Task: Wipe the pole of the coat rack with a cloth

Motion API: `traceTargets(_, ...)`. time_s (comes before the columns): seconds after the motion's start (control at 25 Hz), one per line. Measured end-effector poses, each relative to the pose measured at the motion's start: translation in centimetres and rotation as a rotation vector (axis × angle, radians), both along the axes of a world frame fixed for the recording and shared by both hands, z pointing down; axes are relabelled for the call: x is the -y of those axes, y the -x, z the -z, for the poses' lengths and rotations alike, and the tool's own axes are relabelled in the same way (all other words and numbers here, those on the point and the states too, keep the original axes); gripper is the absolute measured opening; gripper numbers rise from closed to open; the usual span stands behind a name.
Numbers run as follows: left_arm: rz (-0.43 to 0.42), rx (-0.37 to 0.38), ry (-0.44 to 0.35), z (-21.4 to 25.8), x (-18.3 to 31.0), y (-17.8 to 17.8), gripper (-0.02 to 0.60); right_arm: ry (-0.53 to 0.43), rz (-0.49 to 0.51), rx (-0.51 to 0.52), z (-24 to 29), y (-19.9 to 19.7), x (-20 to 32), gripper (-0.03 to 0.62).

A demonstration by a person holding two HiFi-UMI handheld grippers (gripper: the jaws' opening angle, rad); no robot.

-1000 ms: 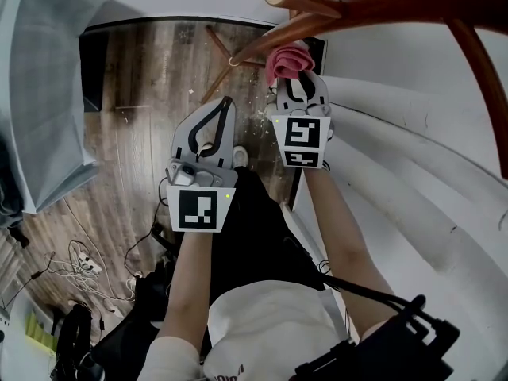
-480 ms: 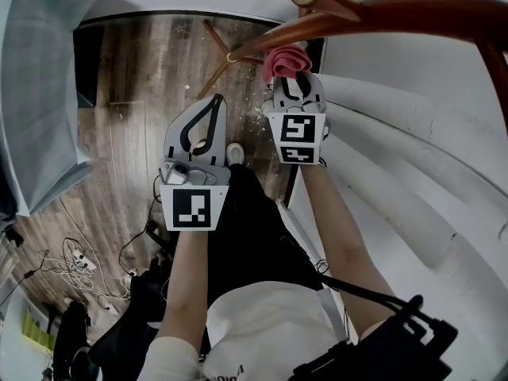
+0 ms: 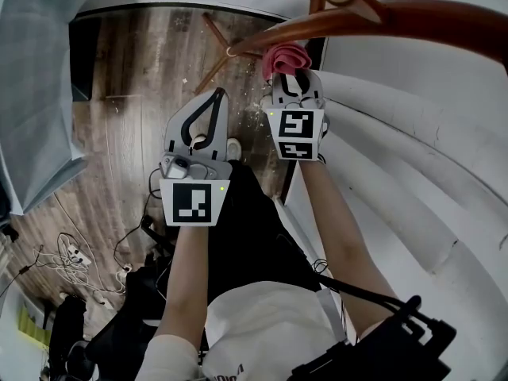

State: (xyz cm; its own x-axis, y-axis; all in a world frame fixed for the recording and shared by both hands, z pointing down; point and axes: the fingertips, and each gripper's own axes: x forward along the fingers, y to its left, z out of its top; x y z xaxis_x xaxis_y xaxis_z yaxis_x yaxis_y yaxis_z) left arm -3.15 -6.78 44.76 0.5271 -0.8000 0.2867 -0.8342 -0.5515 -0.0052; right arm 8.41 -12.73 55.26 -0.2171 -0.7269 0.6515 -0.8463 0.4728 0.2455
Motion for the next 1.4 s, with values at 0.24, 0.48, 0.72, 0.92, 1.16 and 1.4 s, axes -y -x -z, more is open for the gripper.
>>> traceTargets(0.24,-0.006,-0.005,0.001,-0.2,0.0,0.0,0.014,0.014,-0.001,-0.006,-0.8,0.1,0.1,0.048)
traceTargets(0.48,0.005,-0.006,0.012,-0.9,0.0,0.1,0.014,0.032,-0.002,-0.004,-1.9,0.1,0.1,0.048)
traceTargets(0.72,0.007,-0.006,0.029,-1.7,-0.2,-0.1,0.014,0.042,-0.012,-0.002,-2.8,0.0,0.2,0.048)
traceTargets(0.92,0.017,-0.014,0.046,-2.4,-0.3,0.0,0.014,0.049,-0.019,0.001,-3.5,-0.2,0.3,0.048)
traceTargets(1.16,0.009,0.004,0.043,-3.2,-0.2,0.0,0.014,0.062,-0.031,0.012,-4.5,-0.2,0.3,0.048)
traceTargets(1.4,0.018,-0.006,0.062,-4.2,-0.3,0.1,0.014,0.079,-0.031,0.009,-5.8,-0.1,0.3,0.048)
